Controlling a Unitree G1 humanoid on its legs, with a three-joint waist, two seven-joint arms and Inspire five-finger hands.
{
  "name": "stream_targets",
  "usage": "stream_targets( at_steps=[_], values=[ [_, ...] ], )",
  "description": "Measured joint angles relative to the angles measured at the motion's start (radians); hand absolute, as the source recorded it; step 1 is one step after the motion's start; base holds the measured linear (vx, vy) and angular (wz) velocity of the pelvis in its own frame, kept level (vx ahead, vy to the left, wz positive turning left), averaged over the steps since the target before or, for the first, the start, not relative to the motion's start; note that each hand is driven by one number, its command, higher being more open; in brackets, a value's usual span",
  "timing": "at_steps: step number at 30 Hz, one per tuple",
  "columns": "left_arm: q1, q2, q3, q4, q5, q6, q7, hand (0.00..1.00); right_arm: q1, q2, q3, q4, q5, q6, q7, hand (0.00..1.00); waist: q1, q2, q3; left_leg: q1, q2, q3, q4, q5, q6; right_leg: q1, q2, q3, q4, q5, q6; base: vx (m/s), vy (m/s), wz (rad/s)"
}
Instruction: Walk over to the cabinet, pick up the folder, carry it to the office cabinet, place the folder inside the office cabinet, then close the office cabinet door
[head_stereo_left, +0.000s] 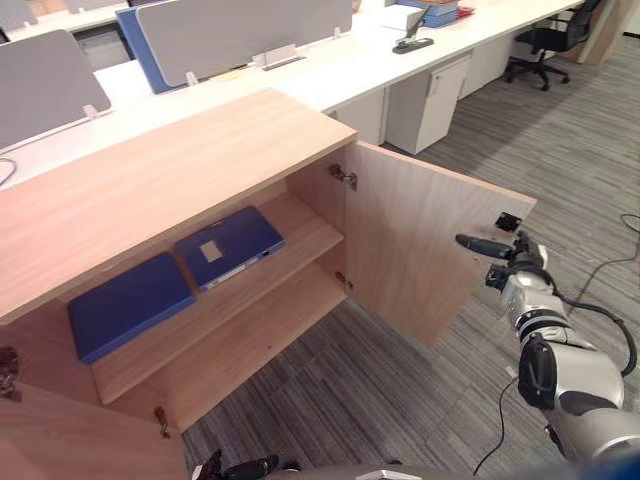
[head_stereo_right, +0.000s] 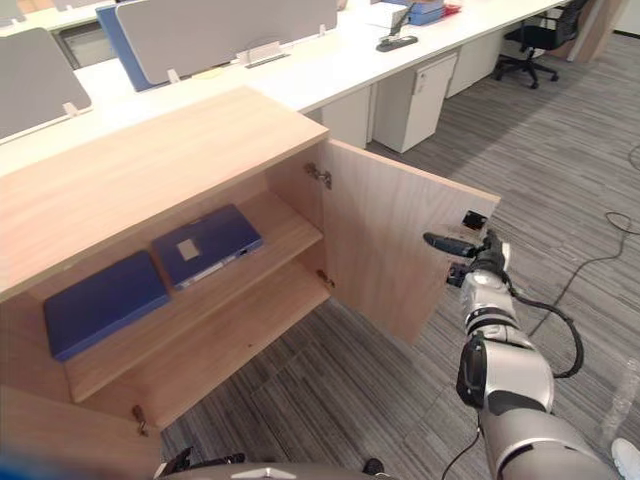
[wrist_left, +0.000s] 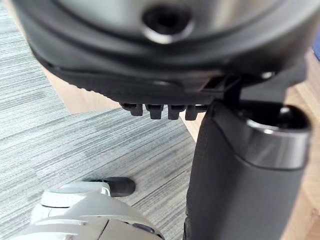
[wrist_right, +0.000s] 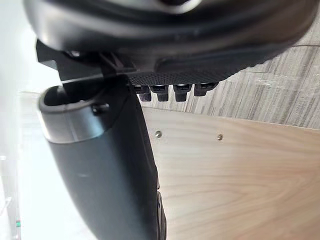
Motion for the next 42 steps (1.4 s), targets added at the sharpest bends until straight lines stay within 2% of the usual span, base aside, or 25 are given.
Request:
stream_targets(
  at_steps=[4,11,16,18,20,22,25,26,27,28,30,32,33,34,36,40,42],
  values=[
    [0.0,0.002,0.0,-0.002,0.0,-0.009,0.003,1.0,-0.039,-0.029,-0.037,0.037,0.0,0.008,-0.011,1.0,0.009,0.002,0.016,-0.003,-0.007,-0.022,-0.015,0.011,0.002,0.002,-0.01,-0.019,0.0,-0.002,0.004,-0.04,0.033,0.16],
    [0.0,0.003,0.0,-0.003,0.001,-0.02,0.003,1.0,-0.055,-0.059,-0.025,0.046,-0.052,0.017,-0.006,1.0,0.01,0.008,0.035,-0.011,-0.006,-0.035,-0.015,0.014,0.002,0.002,-0.01,-0.034,0.0,-0.004,0.007,-0.01,0.014,0.06],
    [0.0,0.009,-0.01,-0.009,0.001,-0.021,0.003,1.0,-0.052,-0.072,0.086,0.047,-0.068,0.017,0.011,1.0,-0.002,0.009,0.047,-0.013,-0.005,-0.037,-0.011,0.014,0.002,0.003,-0.01,-0.035,0.001,-0.005,0.008,-0.01,0.006,0.0],
    [0.0,0.024,-0.047,-0.01,0.005,-0.027,-0.006,1.0,-0.039,-0.098,0.201,0.04,-0.091,0.015,0.069,1.0,-0.008,0.01,0.052,-0.014,-0.001,-0.028,-0.007,0.012,0.001,0.002,-0.007,-0.024,0.003,-0.007,0.009,-0.05,0.016,-0.11],
    [0.001,0.028,-0.067,-0.018,0.007,-0.029,-0.008,1.0,-0.021,-0.103,0.255,0.021,-0.13,0.013,0.091,1.0,-0.008,0.011,0.053,-0.013,0.002,-0.022,-0.004,0.011,-0.001,0.002,-0.004,-0.019,0.003,-0.008,0.009,-0.04,0.001,-0.13],
    [0.017,0.038,-0.117,-0.058,0.012,-0.029,-0.011,1.0,0.038,-0.117,0.35,-0.06,-0.177,0.011,0.107,1.0,-0.008,0.011,0.054,-0.014,0.01,-0.013,0.006,0.005,-0.006,-0.001,0.004,-0.01,0.004,-0.01,0.006,-0.03,-0.013,-0.19],
    [0.066,0.035,-0.142,-0.147,0.014,-0.03,-0.031,1.0,0.192,-0.138,0.472,-0.323,-0.326,0.011,0.11,1.0,-0.01,0.012,0.053,-0.018,0.032,0.03,0.022,-0.005,-0.018,-0.024,0.025,0.033,0.005,-0.014,0.007,-0.02,-0.024,-0.44],
    [0.077,0.034,-0.142,-0.16,0.014,-0.029,-0.032,1.0,0.24,-0.139,0.5,-0.416,-0.351,0.009,0.112,1.0,-0.016,0.014,0.053,-0.018,0.04,0.041,0.026,-0.008,-0.021,-0.03,0.034,0.044,0.005,-0.013,0.005,0.0,-0.062,-0.49],
    [0.096,0.033,-0.141,-0.177,0.018,-0.029,-0.044,1.0,0.315,-0.144,0.558,-0.56,-0.387,0.007,0.124,1.0,-0.037,0.018,0.05,-0.015,0.052,0.057,0.03,-0.012,-0.025,-0.036,0.047,0.06,0.005,-0.015,-0.001,0.01,-0.071,-0.45],
    [0.103,0.033,-0.141,-0.185,0.025,-0.029,-0.048,1.0,0.34,-0.15,0.586,-0.611,-0.403,0.006,0.131,1.0,-0.044,0.02,0.049,-0.013,0.057,0.061,0.032,-0.012,-0.026,-0.038,0.052,0.067,0.005,-0.016,-0.003,0.02,-0.094,-0.51],
    [0.12,0.033,-0.142,-0.217,0.048,-0.029,-0.066,1.0,0.417,-0.202,0.694,-0.752,-0.444,-0.012,0.164,1.0,-0.05,0.021,0.047,-0.006,0.071,0.065,0.045,-0.013,-0.026,-0.039,0.067,0.091,0.005,-0.019,-0.007,0.03,-0.085,-0.43],
    [0.126,0.032,-0.161,-0.245,0.064,-0.029,-0.09,1.0,0.481,-0.284,0.863,-0.934,-0.442,-0.038,0.22,1.0,-0.058,0.024,0.042,-0.015,0.089,0.067,0.082,-0.02,-0.033,-0.038,0.084,0.104,0.005,-0.025,-0.028,0.02,-0.09,-0.24],
    [0.126,0.032,-0.168,-0.252,0.071,-0.029,-0.097,1.0,0.493,-0.303,0.904,-0.976,-0.439,-0.057,0.232,1.0,-0.061,0.024,0.039,-0.019,0.093,0.067,0.091,-0.02,-0.034,-0.038,0.088,0.104,0.004,-0.026,-0.03,0.01,-0.124,-0.06],
    [0.129,0.03,-0.189,-0.275,0.075,-0.028,-0.124,1.0,0.501,-0.329,1.023,-1.094,-0.433,-0.104,0.287,1.0,-0.064,0.028,0.025,-0.022,0.109,0.065,0.1,-0.021,-0.036,-0.038,0.103,0.103,0.004,-0.032,-0.042,0.02,-0.123,0.01],
    [0.131,0.024,-0.215,-0.298,0.076,-0.028,-0.143,1.0,0.501,-0.326,1.095,-1.149,-0.428,-0.132,0.327,1.0,-0.059,0.033,0.012,-0.029,0.117,0.06,0.104,-0.022,-0.037,-0.038,0.11,0.095,0.003,-0.036,-0.048,0.02,-0.088,0.12],
    [0.182,-0.009,-0.3,-0.4,0.078,-0.029,-0.214,1.0,0.495,-0.301,1.278,-1.221,-0.389,-0.258,0.498,1.0,-0.013,0.048,-0.012,-0.033,0.126,0.053,0.104,-0.028,-0.045,-0.035,0.118,0.075,0.004,-0.043,-0.058,0.05,-0.021,0.2],
    [0.213,-0.009,-0.303,-0.447,0.077,-0.028,-0.226,1.0,0.522,-0.286,1.389,-1.231,-0.393,-0.326,0.605,1.0,0.012,0.044,-0.01,-0.038,0.123,0.051,0.105,-0.037,-0.042,-0.035,0.114,0.066,0.005,-0.044,-0.058,0.06,0.042,0.16]
  ],
)
